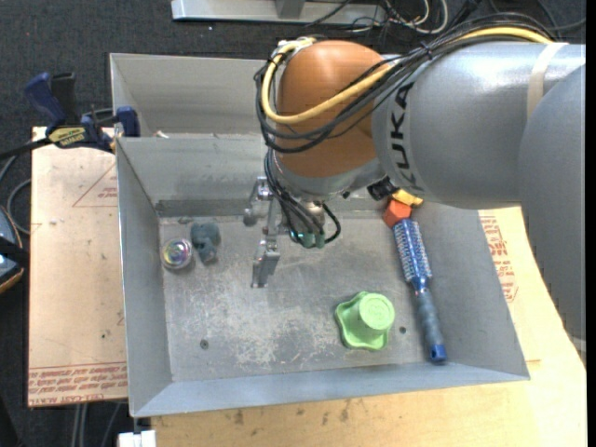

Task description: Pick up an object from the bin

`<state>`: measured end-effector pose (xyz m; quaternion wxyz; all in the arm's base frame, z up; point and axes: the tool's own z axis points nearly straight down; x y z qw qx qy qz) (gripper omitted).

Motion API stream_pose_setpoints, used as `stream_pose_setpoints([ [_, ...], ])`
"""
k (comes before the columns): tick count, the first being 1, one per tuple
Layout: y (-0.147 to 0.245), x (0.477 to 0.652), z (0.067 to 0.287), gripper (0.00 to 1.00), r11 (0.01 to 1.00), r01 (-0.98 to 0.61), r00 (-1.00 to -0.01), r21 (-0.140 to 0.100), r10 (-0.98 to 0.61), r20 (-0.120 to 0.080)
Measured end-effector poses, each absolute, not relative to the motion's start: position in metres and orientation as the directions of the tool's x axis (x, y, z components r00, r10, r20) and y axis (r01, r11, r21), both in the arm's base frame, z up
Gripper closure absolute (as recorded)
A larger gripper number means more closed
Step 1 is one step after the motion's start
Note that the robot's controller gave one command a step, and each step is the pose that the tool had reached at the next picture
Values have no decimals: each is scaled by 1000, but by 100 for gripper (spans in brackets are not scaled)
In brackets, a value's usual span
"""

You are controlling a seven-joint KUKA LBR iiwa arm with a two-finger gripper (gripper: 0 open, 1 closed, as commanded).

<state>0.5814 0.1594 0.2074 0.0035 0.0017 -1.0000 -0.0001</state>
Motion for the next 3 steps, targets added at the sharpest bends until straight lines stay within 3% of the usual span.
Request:
stream_pose_setpoints([
  [1,217,639,75,0,1000,-14,-1000,8,-14,-20],
  [2,217,637,77,100,1000,-12,-1000,7,-12,-7],
  [3,211,633,229,100,1000,-11,-1000,4,-11,-12],
])
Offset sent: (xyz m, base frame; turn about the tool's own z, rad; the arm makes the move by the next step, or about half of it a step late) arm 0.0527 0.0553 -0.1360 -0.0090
